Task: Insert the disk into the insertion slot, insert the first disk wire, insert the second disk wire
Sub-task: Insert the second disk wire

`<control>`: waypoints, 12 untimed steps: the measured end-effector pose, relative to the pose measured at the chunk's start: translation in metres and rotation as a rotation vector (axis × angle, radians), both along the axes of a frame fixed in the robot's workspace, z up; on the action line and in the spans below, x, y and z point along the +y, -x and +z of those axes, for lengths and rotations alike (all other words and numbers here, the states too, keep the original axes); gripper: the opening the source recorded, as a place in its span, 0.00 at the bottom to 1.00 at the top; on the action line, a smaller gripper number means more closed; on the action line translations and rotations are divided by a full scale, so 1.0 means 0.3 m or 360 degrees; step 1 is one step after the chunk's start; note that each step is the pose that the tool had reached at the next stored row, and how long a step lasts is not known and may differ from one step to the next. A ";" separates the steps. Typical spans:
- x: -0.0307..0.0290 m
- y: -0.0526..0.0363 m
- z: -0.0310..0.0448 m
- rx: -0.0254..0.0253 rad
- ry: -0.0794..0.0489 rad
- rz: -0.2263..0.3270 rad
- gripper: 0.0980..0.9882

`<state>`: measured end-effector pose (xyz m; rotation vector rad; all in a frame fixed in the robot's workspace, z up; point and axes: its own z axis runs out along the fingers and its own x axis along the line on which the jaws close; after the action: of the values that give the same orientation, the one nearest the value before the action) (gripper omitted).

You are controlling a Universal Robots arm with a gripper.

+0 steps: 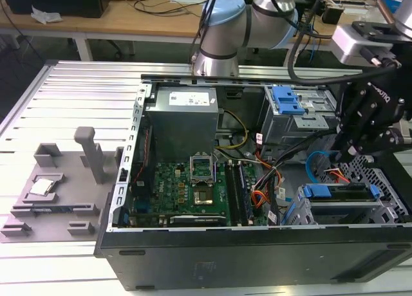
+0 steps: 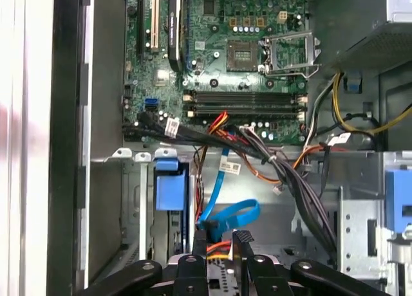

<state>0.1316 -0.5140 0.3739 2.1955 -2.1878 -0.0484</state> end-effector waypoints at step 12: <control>0.000 0.039 -0.004 0.00004 0.0032 0.0153 0.23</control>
<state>0.1199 -0.5140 0.3728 2.2860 -2.0695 -0.0230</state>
